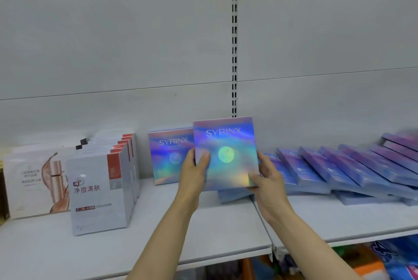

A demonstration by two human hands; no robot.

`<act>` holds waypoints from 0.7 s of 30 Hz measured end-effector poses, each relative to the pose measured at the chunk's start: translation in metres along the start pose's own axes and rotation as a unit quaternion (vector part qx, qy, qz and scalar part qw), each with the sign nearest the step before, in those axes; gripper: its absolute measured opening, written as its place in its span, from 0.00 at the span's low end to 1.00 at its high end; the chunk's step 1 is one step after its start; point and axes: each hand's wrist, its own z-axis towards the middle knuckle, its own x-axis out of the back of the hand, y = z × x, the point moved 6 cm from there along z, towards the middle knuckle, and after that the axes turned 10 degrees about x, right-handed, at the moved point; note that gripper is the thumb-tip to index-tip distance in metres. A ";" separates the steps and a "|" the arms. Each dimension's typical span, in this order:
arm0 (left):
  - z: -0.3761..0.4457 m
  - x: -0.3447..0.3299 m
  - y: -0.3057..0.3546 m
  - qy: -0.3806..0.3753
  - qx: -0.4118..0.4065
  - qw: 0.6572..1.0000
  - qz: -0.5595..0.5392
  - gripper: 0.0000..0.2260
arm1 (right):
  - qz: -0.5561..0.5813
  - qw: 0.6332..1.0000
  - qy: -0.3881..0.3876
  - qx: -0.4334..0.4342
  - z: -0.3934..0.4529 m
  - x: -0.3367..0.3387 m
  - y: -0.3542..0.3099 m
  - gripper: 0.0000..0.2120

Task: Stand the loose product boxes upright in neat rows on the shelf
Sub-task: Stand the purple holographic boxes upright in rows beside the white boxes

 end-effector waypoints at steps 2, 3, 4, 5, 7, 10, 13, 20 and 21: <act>0.001 0.013 -0.001 0.033 -0.004 0.999 -0.042 0.22 | -0.003 0.999 -0.035 -0.001 0.001 -0.004 0.005 0.25; 0.004 0.022 -0.002 0.051 -0.005 0.996 -0.068 0.27 | -0.034 0.998 -0.056 0.005 0.002 -0.002 0.009 0.21; 0.006 0.030 -0.001 0.064 -0.006 0.994 -0.087 0.29 | -0.093 0.992 -0.084 0.015 0.001 0.001 0.011 0.18; 0.006 0.038 0.002 0.074 -0.010 0.991 -0.110 0.25 | -0.183 0.975 -0.121 0.036 0.001 0.004 0.014 0.18; 0.010 0.055 0.007 0.090 -0.024 0.985 -0.142 0.12 | -0.445 0.857 -0.239 0.104 0.003 0.008 0.028 0.21; 0.010 0.072 0.015 0.108 -0.028 0.983 -0.144 0.07 | -0.717 0.581 -0.346 0.168 0.001 0.008 0.053 0.35; 0.009 0.078 0.014 0.105 -0.026 0.981 -0.158 0.08 | -0.745 0.561 -0.347 0.100 0.016 0.001 0.048 0.38; 0.002 0.074 0.014 0.106 -0.013 0.981 -0.159 0.07 | -0.763 0.592 -0.231 -0.120 0.051 0.002 0.035 0.45; 0.002 0.073 0.015 0.105 -0.011 0.982 -0.159 0.07 | -0.780 0.568 -0.227 -0.133 0.052 -0.001 0.036 0.52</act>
